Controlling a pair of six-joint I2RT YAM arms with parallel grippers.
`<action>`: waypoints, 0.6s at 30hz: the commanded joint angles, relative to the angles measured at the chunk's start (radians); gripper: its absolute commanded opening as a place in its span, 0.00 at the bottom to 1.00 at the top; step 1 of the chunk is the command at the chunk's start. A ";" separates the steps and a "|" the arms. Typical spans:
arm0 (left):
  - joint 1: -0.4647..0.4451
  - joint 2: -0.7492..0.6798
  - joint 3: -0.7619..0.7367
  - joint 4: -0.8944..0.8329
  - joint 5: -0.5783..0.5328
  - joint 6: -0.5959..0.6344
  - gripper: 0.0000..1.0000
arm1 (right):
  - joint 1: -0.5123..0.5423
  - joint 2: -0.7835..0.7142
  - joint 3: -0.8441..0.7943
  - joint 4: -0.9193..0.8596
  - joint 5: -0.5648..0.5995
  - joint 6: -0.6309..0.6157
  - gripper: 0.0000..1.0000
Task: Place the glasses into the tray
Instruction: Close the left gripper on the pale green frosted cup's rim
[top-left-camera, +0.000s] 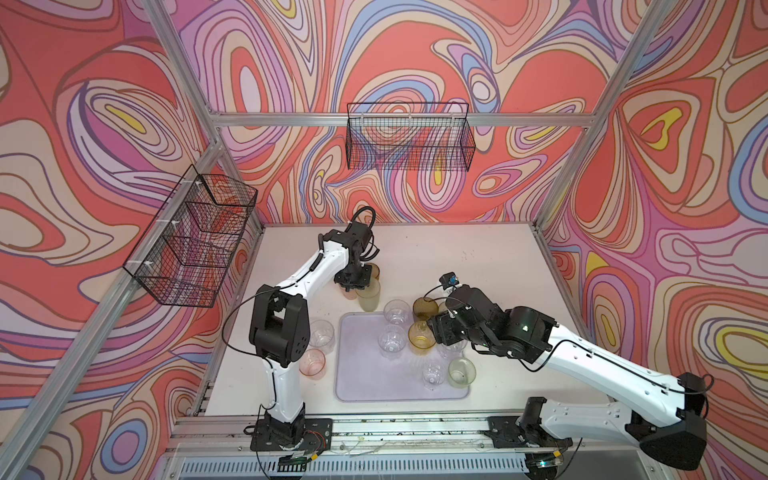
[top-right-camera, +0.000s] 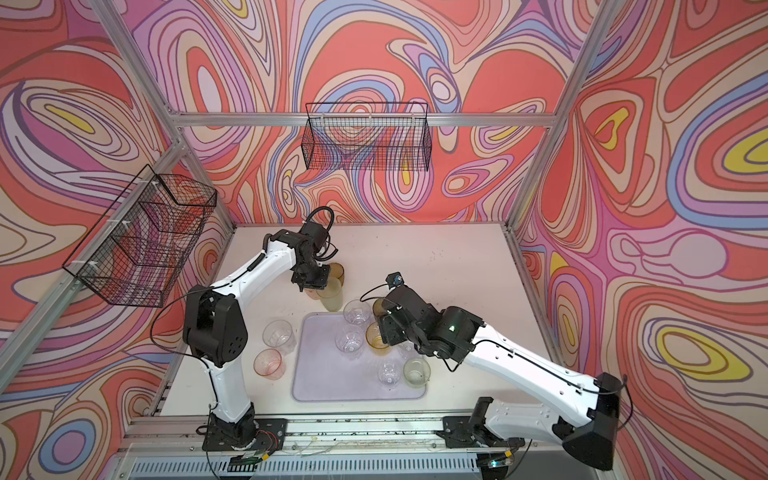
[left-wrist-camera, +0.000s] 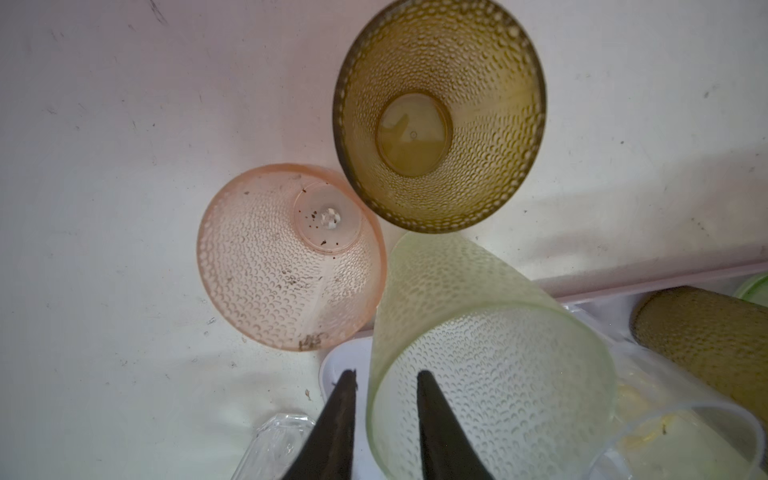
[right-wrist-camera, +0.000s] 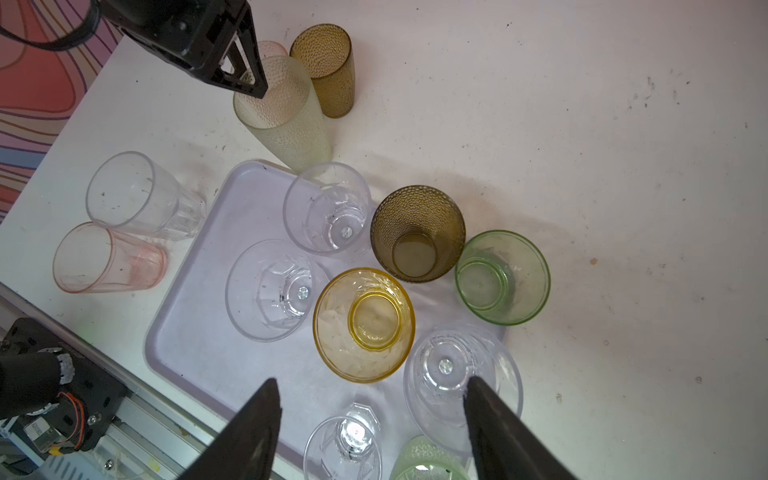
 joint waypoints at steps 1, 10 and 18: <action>0.009 0.009 -0.008 -0.005 -0.006 -0.006 0.27 | -0.003 -0.010 0.009 -0.006 0.002 0.000 0.73; 0.009 0.007 -0.011 -0.006 -0.003 -0.006 0.21 | -0.005 -0.010 0.009 -0.005 0.001 -0.001 0.73; 0.009 0.004 -0.006 -0.015 -0.001 -0.002 0.15 | -0.003 -0.010 0.008 -0.002 -0.001 -0.001 0.73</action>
